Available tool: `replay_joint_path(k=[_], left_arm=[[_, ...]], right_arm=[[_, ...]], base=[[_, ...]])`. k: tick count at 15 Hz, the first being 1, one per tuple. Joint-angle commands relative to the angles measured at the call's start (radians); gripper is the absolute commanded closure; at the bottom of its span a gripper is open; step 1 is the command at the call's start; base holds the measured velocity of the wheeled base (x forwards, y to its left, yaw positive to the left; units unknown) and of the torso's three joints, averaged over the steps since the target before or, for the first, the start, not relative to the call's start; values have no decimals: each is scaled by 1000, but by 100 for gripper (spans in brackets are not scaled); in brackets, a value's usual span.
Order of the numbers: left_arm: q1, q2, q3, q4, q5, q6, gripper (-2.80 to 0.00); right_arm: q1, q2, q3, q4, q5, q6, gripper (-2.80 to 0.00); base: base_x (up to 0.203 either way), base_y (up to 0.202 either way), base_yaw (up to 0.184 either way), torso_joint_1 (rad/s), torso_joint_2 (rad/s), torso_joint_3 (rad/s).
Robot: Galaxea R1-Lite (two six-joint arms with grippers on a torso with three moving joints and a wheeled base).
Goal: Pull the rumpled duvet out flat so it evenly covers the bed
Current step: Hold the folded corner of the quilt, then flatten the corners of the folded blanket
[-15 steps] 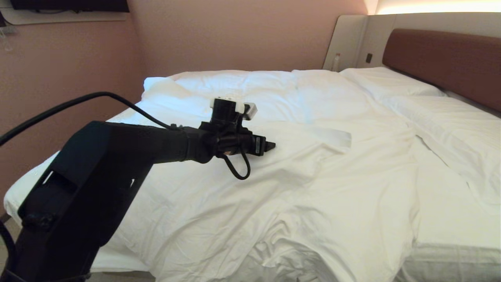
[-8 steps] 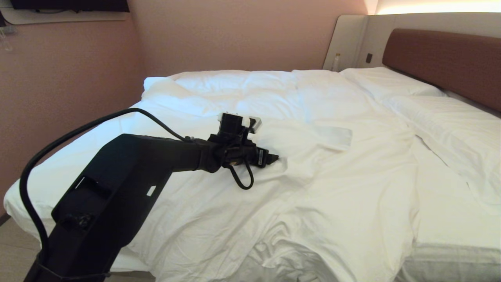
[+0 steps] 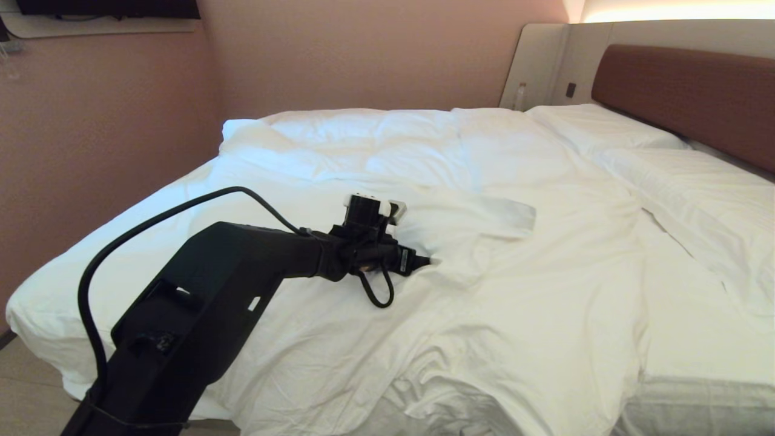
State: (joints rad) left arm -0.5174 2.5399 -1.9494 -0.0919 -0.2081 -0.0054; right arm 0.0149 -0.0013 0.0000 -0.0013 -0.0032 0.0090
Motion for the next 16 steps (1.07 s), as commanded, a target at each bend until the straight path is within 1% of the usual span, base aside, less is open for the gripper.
replay_joint_path(k=[1,3,4,13,16], left_arm=[[0,17,0,1,-2,2,-280],[0,25,0,1,-2,2,-280],[0,26,0,1,-2,2,0],[0,16,1,-9,-4,0,0],[0,-20,2,-4,-3,-7,0]], right_arm=[[0,1,0,0,0,0,0],[0,1,0,0,0,0,0],[0,1,0,0,0,0,0],[0,1,0,0,0,0,0],[0,1,0,0,0,0,0]], base=[[0,0,0,0,0,0],[0,0,0,0,0,0],[0,0,0,0,0,0],[0,0,0,0,0,0],[0,0,0,0,0,0]])
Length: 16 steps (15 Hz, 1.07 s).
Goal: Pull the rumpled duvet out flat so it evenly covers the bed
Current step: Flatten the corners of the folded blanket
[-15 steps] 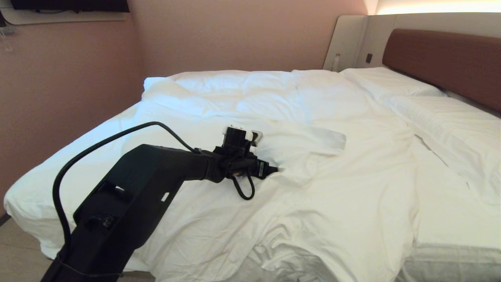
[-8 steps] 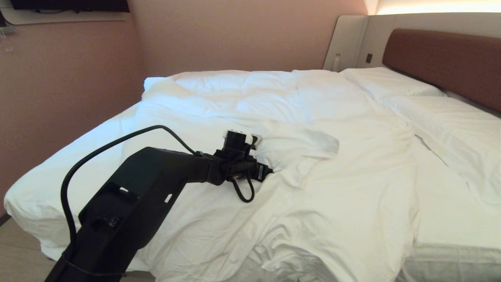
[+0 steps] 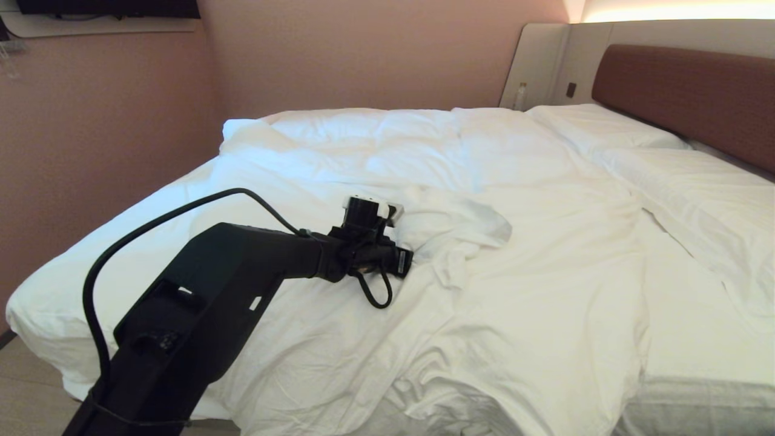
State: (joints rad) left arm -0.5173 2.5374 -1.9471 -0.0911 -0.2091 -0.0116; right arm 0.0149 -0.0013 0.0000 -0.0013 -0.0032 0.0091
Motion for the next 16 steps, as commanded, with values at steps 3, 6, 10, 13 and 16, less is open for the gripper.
replay_joint_path(k=[3,6,10,13,16], left_arm=[[0,-62,13,-2,0,-31,0],[1,-113,17,5,3,-69,0],[20,-281,140,-3,50,-76,0],[60,-406,234,-10,66,-78,0],[110,-564,321,-6,69,-79,0]], right_arm=[[0,1,0,0,0,0,0],[0,1,0,0,0,0,0],[0,1,0,0,0,0,0],[0,1,0,0,0,0,0],[0,1,0,0,0,0,0]], base=[[0,0,0,0,0,0],[0,0,0,0,0,0],[0,0,0,0,0,0],[0,0,0,0,0,0],[0,0,0,0,0,0]])
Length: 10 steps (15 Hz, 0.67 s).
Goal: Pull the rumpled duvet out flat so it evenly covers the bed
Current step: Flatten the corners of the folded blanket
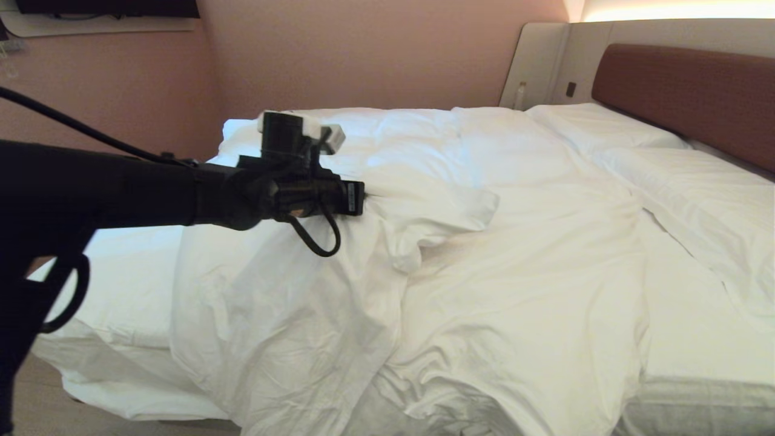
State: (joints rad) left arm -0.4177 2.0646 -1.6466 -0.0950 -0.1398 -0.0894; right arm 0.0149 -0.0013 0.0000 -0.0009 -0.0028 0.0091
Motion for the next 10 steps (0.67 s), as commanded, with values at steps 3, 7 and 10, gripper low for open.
replay_joint_path(k=[3,7,10], left_arm=[[65,-260,112,6,1,0,0],[159,-489,277,11,7,7,0],[247,-637,428,15,49,15,0]], right_arm=[[0,1,0,-1,0,0,0],[0,1,0,-1,0,0,0],[0,1,0,-1,0,0,0]], base=[[0,0,0,0,0,0],[0,0,0,0,0,0],[0,0,0,0,0,0]])
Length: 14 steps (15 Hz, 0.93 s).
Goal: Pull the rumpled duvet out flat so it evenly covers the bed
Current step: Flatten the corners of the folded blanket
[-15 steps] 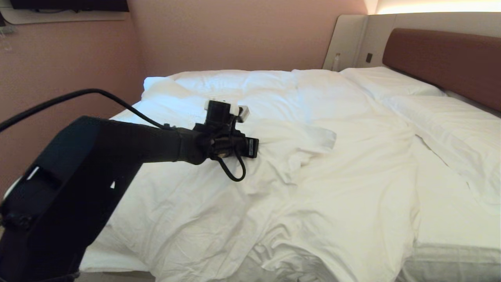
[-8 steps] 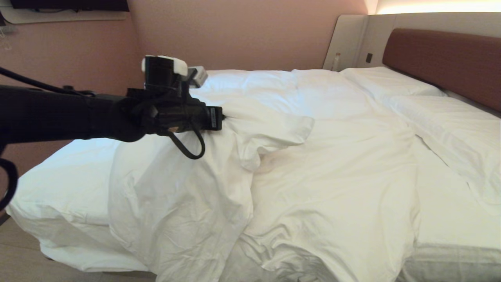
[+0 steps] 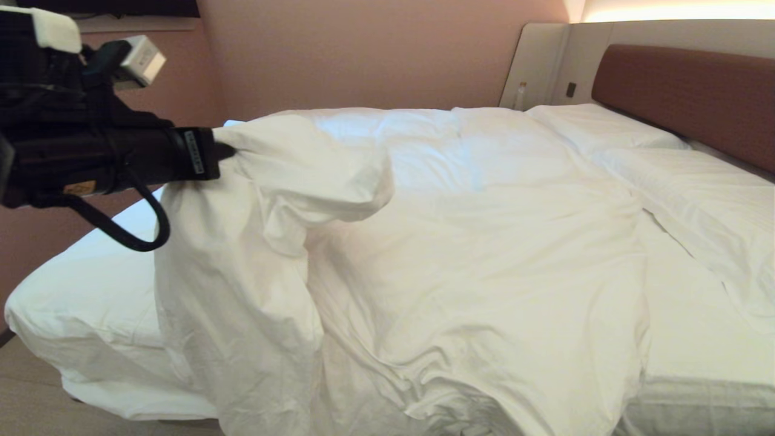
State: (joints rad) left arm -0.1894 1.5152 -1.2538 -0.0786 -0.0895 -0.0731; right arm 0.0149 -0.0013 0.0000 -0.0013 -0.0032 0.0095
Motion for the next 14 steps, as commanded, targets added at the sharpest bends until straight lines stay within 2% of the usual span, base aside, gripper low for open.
replay_joint_path(k=[1,4,7,10,14], left_arm=[[62,-130,62,-1,3,0,0],[217,-209,130,-2,33,1,0],[372,-238,150,-6,78,0,0],[495,-282,171,-4,145,-3,0],[647,-338,278,-2,159,1,0]], right_arm=[[0,1,0,0,0,0,0],[0,1,0,0,0,0,0],[0,1,0,0,0,0,0],[0,1,0,0,0,0,0],[0,1,0,0,0,0,0]], base=[[0,0,0,0,0,0],[0,0,0,0,0,0],[0,0,0,0,0,0],[0,0,0,0,0,0],[0,0,0,0,0,0]])
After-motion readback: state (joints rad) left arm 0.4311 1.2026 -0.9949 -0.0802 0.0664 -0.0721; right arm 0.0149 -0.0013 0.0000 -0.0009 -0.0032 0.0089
